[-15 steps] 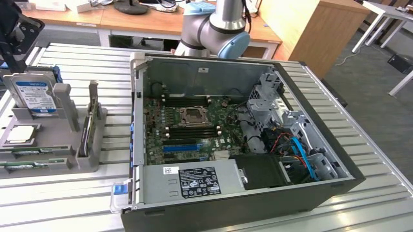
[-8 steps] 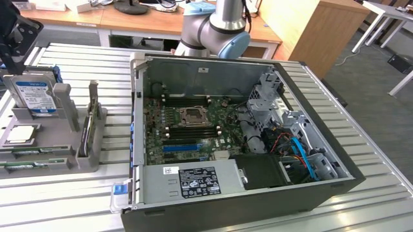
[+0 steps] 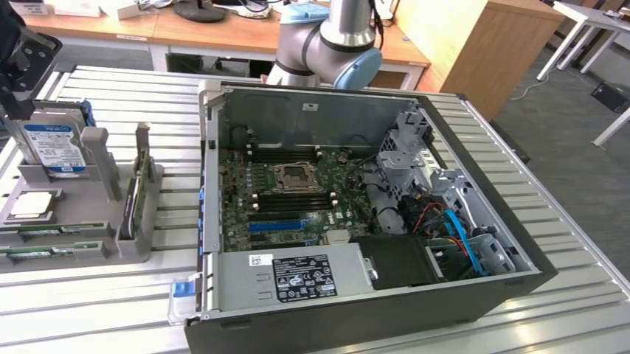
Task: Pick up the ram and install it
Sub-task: 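Reach for the ram, then pick up the ram and move it above insertion slot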
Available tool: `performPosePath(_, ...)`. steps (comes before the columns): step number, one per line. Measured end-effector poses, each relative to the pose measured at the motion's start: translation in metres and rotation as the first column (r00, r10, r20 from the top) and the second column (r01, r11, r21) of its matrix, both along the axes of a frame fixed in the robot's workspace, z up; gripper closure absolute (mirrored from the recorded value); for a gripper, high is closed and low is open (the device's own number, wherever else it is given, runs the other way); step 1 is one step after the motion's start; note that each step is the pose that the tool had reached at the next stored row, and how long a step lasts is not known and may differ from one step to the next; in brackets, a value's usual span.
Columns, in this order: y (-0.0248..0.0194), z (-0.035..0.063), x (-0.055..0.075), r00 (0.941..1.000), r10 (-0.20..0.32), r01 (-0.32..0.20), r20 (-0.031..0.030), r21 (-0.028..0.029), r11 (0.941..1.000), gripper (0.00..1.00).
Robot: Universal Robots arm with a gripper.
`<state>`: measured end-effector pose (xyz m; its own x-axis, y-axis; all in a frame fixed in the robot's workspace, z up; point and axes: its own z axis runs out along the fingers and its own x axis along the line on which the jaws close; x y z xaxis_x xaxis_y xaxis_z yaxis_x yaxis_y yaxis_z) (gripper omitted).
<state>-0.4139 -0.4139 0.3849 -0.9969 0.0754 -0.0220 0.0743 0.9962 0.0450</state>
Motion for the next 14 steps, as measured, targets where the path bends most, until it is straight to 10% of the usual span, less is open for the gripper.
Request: performPosePath(14, -0.0001, 0.0000, 0.0000, 1.0000, 0.000, 0.000, -0.0001, -0.0002, 1.0000, 0.89)
